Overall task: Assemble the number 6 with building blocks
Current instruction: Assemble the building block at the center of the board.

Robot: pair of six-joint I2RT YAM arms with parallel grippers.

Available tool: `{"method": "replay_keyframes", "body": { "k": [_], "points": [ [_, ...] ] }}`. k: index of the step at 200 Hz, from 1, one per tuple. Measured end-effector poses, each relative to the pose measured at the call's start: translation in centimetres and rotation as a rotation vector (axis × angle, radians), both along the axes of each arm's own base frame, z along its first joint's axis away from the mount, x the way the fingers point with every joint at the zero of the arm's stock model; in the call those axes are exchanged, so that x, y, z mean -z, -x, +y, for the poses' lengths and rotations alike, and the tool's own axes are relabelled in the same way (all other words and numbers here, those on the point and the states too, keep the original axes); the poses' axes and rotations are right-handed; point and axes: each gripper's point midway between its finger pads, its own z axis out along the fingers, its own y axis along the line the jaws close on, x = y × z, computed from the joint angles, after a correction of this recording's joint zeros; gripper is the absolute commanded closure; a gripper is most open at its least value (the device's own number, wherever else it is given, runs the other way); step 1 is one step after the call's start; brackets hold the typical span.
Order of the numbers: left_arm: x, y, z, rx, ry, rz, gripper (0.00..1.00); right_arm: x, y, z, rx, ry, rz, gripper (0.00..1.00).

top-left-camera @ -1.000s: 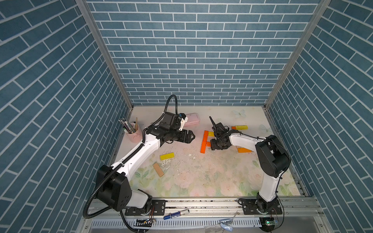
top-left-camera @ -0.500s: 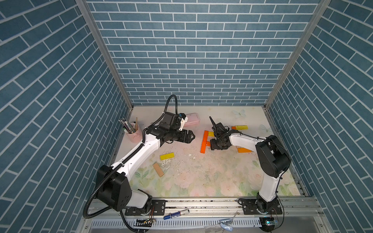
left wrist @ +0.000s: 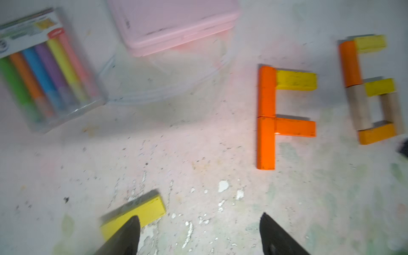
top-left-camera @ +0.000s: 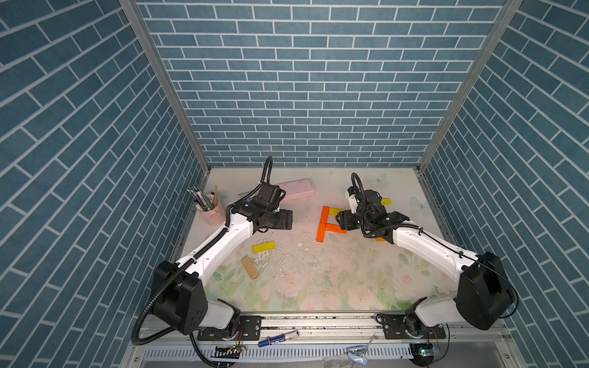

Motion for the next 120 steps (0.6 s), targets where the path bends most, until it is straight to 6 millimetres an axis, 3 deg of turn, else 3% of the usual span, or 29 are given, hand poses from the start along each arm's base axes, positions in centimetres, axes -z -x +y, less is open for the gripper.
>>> {"method": "replay_keyframes", "body": {
  "k": [27,51,120],
  "points": [
    [3.4,2.6,3.2,-0.097,-0.12,0.089,0.13,0.8,0.8,-0.3,-0.037,0.009,-0.013,0.29],
    [5.0,4.1,4.7,-0.116,-0.19,0.142,0.12,1.8,1.6,-0.5,-0.06,0.015,-0.018,0.28],
    [9.0,4.2,4.3,0.05,-0.295,0.291,0.1,1.0,2.5,0.0,-0.118,-0.045,-0.078,0.27]
  ]
}}
